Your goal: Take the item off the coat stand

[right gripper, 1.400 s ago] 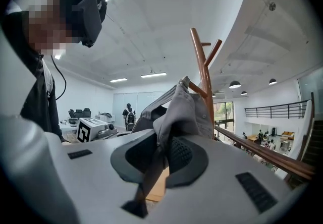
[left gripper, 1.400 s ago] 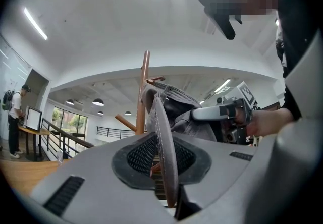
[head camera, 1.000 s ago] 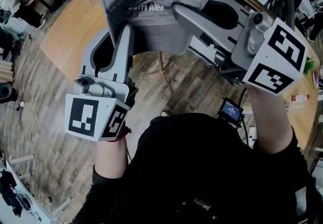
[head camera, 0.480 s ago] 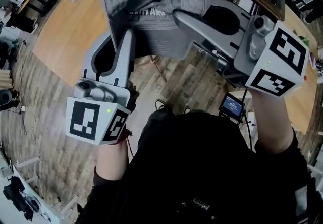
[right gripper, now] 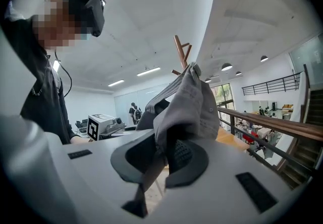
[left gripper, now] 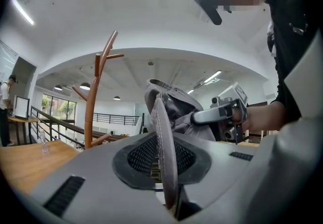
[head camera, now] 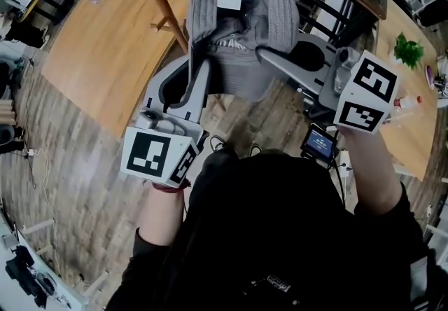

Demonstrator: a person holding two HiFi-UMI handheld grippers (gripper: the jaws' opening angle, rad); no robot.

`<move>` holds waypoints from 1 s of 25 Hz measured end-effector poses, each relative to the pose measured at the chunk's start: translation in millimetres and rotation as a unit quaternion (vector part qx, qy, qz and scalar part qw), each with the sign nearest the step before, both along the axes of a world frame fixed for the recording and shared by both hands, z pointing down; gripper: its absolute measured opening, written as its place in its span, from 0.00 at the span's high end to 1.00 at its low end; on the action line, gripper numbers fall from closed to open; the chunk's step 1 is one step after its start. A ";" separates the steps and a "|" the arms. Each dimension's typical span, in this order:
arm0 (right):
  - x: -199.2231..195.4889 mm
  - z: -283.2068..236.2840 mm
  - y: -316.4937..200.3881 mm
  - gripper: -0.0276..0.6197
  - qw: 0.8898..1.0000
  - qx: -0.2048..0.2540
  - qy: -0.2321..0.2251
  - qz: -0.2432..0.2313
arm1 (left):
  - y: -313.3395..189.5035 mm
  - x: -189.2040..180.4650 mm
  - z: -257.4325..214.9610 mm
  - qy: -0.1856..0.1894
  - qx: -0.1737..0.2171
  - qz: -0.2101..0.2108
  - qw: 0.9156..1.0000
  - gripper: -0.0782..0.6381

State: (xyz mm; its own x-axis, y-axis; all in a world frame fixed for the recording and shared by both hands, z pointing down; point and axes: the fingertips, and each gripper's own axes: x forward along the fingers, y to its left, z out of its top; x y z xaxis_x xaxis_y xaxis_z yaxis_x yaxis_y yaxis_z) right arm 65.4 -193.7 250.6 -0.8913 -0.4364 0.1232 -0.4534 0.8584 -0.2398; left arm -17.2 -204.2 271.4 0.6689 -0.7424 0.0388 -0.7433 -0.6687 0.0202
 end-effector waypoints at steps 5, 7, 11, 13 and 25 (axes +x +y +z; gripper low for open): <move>13.7 19.8 -0.4 0.90 1.000 -0.021 -0.009 0.009 | 0.9 14.2 17.6 -0.026 0.005 0.027 0.999 0.83; 12.2 23.7 0.4 0.91 1.000 -0.022 0.004 0.013 | 0.9 13.6 19.7 -0.026 -0.006 0.024 0.999 0.83; 10.8 25.2 1.0 0.91 1.000 -0.020 0.017 0.013 | 1.0 11.4 22.4 -0.006 -0.030 0.023 0.999 0.83; 12.7 25.9 2.5 0.91 1.000 -0.020 0.018 0.012 | 1.4 13.1 22.4 -0.007 -0.033 0.027 0.999 0.83; 7.1 23.6 0.4 0.91 0.999 -0.020 0.027 0.006 | -0.6 11.4 21.5 -0.011 -0.031 0.035 0.999 0.83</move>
State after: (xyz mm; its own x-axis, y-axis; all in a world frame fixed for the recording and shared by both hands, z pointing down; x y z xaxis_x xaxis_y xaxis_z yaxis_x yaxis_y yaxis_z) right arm 72.5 -193.3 274.2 -0.8772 -0.4413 0.1891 -0.4776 0.8425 -0.2493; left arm -5.8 -204.8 292.9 0.7179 -0.6891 0.0989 -0.6951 -0.7174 0.0466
